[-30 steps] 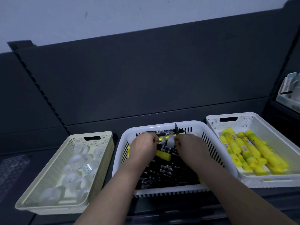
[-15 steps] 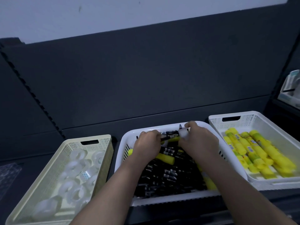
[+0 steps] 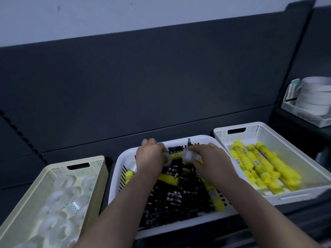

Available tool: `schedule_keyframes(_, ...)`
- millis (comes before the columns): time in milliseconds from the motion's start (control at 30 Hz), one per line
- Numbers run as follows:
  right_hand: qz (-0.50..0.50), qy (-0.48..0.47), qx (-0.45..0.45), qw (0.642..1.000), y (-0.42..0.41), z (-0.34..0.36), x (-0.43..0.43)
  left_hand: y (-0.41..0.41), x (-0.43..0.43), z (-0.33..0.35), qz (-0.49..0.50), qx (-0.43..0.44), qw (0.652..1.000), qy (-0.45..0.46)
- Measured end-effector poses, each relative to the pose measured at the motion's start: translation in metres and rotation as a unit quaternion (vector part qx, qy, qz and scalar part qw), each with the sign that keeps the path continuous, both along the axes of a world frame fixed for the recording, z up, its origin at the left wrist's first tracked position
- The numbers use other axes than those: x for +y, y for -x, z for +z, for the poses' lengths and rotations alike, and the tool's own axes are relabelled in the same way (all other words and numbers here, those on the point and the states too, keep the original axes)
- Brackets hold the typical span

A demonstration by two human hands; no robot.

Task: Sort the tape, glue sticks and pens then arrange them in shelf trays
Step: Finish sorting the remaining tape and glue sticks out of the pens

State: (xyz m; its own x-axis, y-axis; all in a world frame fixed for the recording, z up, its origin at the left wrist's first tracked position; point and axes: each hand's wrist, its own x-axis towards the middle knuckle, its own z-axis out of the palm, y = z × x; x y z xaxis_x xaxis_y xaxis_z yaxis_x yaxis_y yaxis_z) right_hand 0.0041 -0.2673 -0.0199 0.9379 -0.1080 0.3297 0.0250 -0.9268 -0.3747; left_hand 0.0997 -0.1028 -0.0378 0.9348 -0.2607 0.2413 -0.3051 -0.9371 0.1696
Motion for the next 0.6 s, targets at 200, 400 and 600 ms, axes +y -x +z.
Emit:
schedule_keyframes(200,0.027,0.009,-0.025,0.999,-0.006,0.006,0.001,0.015,-0.004,0.023,0.038,-0.001,0.989,0.142)
schedule_keyframes(400,0.133,0.029,-0.007,0.991,-0.017,0.015,0.036,0.039,0.052,0.04,0.146,-0.039,0.976,0.159)
schedule_keyframes(600,0.207,-0.006,-0.047,0.977,-0.019,0.018,0.127,0.05,0.167,0.045,0.264,-0.053,0.955,0.122)
